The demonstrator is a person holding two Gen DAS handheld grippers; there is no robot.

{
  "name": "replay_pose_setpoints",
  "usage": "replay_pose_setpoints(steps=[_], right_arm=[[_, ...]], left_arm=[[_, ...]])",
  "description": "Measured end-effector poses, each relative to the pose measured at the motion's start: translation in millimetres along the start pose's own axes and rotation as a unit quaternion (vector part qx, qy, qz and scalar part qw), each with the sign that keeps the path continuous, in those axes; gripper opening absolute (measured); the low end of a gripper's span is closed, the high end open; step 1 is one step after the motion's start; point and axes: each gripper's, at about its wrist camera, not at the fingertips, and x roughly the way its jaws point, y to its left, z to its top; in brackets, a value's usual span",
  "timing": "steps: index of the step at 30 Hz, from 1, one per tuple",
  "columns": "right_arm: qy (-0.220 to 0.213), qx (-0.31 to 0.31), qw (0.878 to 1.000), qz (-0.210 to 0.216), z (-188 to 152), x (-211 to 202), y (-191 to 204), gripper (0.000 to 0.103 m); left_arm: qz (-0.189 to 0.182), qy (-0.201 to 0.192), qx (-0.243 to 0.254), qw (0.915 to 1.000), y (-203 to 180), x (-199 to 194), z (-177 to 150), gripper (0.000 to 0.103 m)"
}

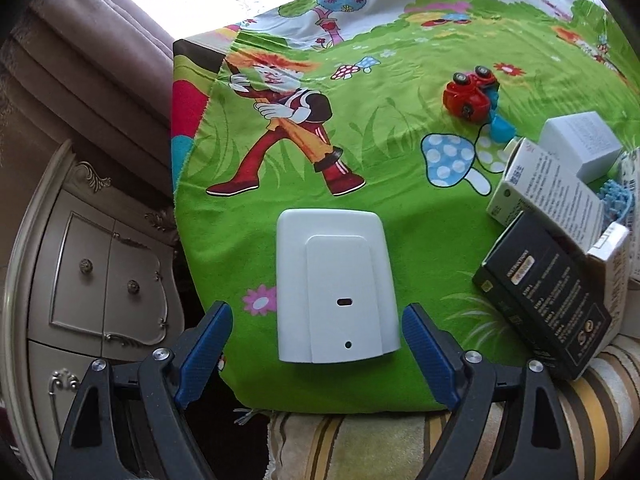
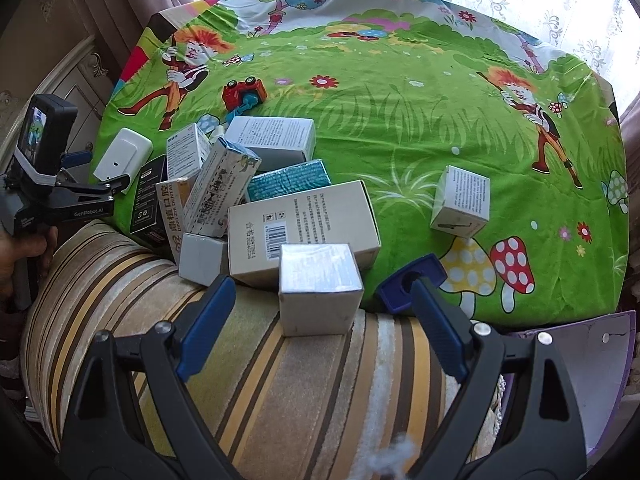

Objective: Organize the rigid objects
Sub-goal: 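Grasp the white plastic device with the left tool while the right tool grasps a small white box, then carry both items into the purple-rimmed box and open both tools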

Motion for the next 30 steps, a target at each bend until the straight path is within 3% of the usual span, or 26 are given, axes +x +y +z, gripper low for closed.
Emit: replay_pose_setpoints(steps=[4,6,9,11,20,30], right_arm=[[0.006,0.000,1.000,0.000,1,5,-1,0.084],[0.011,0.002,1.000,0.002,2,8,-2,0.076],[0.018,0.005,1.000,0.007,0,12,-4,0.059],[0.017,0.005,1.000,0.009,-1,11,-4,0.048],[-0.018,0.017,1.000,0.018,-5,-5,-8,0.047],[-0.050,0.044,0.997,0.025,-12,-26,-26,0.047]], left_arm=[[0.028,0.011,0.028,0.9992,-10,9,2,0.088],[0.036,0.012,0.034,0.9987,-11,11,1,0.080],[0.032,0.014,0.035,0.9988,-12,11,0,0.065],[0.031,0.011,0.034,0.9989,-12,10,-1,0.065],[-0.005,-0.031,-0.013,0.9994,6,-17,-1,0.065],[-0.057,-0.074,-0.055,0.9941,12,-67,-3,0.065]])
